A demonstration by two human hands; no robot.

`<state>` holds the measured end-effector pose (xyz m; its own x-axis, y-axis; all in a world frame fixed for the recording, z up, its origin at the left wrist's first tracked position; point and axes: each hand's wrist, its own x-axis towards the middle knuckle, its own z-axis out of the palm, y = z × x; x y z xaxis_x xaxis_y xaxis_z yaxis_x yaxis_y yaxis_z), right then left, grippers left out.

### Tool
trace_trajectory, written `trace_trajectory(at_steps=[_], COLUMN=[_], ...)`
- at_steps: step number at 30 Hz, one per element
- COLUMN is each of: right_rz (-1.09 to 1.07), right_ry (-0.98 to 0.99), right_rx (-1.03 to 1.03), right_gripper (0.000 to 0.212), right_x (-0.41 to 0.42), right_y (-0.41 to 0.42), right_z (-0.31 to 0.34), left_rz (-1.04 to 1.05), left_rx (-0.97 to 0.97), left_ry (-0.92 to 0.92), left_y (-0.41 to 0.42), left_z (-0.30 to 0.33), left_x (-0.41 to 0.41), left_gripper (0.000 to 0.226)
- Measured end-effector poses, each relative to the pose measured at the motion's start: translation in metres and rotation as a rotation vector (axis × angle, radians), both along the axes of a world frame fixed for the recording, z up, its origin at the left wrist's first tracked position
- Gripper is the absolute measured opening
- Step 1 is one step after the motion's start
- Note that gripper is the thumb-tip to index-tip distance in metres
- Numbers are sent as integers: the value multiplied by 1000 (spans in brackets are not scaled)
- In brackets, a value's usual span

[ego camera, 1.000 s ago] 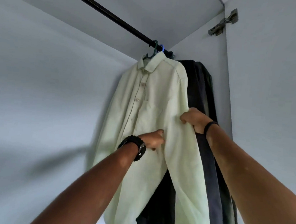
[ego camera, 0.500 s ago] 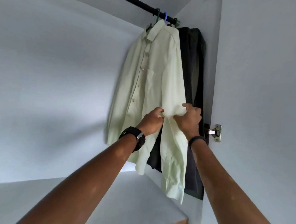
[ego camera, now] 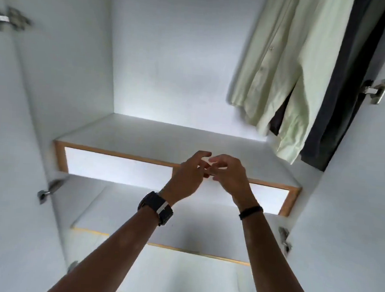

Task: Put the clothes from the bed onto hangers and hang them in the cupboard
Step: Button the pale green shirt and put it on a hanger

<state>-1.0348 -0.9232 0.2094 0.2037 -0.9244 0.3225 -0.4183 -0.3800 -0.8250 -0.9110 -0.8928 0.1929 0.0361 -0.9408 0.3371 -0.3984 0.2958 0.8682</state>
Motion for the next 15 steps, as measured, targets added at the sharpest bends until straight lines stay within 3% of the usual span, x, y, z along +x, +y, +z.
trace_trajectory(at_steps=[3, 8, 15], right_rz=[134, 418, 861], right_ry=[90, 243, 445], right_rx=[83, 240, 326], right_gripper=[17, 20, 18], right_x=[44, 132, 247], right_y=[53, 157, 363], right_z=[-52, -123, -193], left_rz=[112, 434, 859], left_rx=[140, 315, 446], left_ry=[10, 175, 308], left_y=[77, 214, 457], left_z=[-55, -126, -191], left_x=[45, 115, 191], left_gripper=[41, 42, 33])
